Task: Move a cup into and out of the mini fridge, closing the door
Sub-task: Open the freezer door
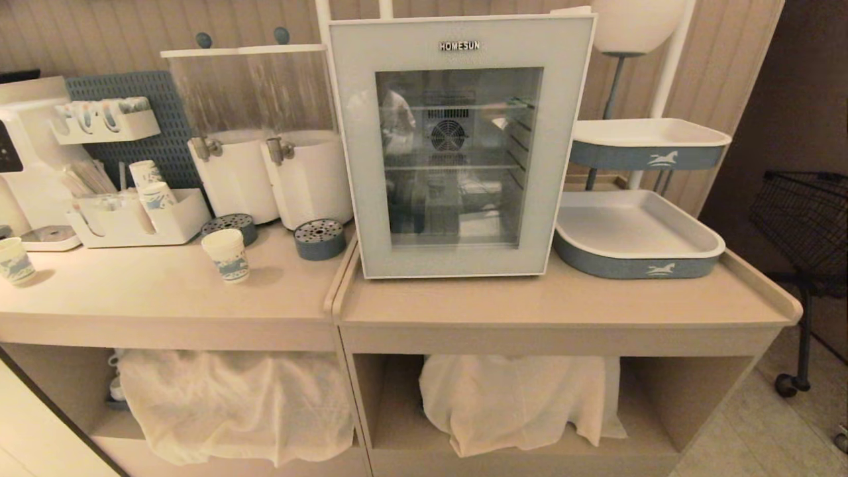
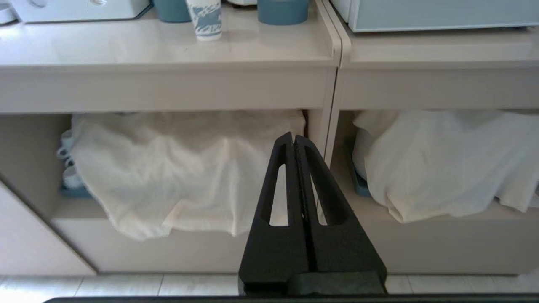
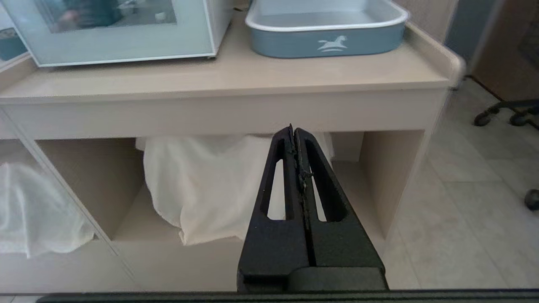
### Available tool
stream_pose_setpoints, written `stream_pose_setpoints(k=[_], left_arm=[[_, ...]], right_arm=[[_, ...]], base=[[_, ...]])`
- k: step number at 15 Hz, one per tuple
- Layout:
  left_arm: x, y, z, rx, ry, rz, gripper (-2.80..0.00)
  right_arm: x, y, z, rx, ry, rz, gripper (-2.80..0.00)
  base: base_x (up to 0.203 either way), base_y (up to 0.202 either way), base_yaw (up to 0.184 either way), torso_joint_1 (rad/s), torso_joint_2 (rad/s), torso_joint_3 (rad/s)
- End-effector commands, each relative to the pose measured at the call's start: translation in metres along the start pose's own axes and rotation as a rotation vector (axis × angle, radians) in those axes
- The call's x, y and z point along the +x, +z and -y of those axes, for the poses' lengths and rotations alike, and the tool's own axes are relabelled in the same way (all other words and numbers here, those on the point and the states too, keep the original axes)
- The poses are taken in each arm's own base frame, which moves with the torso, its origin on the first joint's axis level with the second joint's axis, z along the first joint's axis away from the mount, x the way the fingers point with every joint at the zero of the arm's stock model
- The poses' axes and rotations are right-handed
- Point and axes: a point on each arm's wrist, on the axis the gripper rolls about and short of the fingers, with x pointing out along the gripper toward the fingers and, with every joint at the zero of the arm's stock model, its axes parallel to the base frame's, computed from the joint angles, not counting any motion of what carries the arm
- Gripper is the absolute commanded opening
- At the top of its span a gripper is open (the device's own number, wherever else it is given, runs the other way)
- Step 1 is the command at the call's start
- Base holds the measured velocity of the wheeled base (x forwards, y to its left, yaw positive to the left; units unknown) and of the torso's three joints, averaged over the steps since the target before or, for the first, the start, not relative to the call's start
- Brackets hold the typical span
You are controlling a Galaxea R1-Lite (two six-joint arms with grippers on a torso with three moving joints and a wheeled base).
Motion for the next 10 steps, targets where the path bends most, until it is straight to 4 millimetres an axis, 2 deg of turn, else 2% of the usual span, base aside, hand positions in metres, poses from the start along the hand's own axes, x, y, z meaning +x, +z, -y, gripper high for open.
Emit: stream_pose_setpoints(k=[1,5,8,9,10], left_arm=[[0.0,0.0,0.0,0.0,0.001,0.003,-2.8],[0.0,0.0,0.0,-0.003,-0.001,-0.001,-2.8],[-0.001,0.003,0.0,0.097,-0.002,0.015,-2.8],[-0.004,0.015,0.0,0.115,0.001,0.05,-2.8],[-0.011,0.034,0.0,0.121,0.004,0.097,-2.8]], right_arm=[[0.0,0.0,0.0,0.0,0.0,0.0,-2.8],[0.0,0.0,0.0,0.0,0.0,0.0,-2.8],[0.0,0.0,0.0,0.0,0.0,-0.002,-2.8],[0.0,0.0,0.0,0.0,0.0,0.0,-2.8],[0.0,0.0,0.0,0.0,0.002,0.0,-2.8]], base=[[0.191,0.0,0.0,0.004,0.0,-0.002],[0.178,0.0,0.0,0.001,0.0,0.001],[0.027,0.0,-0.002,0.004,0.0,-0.001],[0.0,0.0,0.0,0.0,0.0,0.0],[0.0,0.0,0.0,0.0,0.0,0.0]])
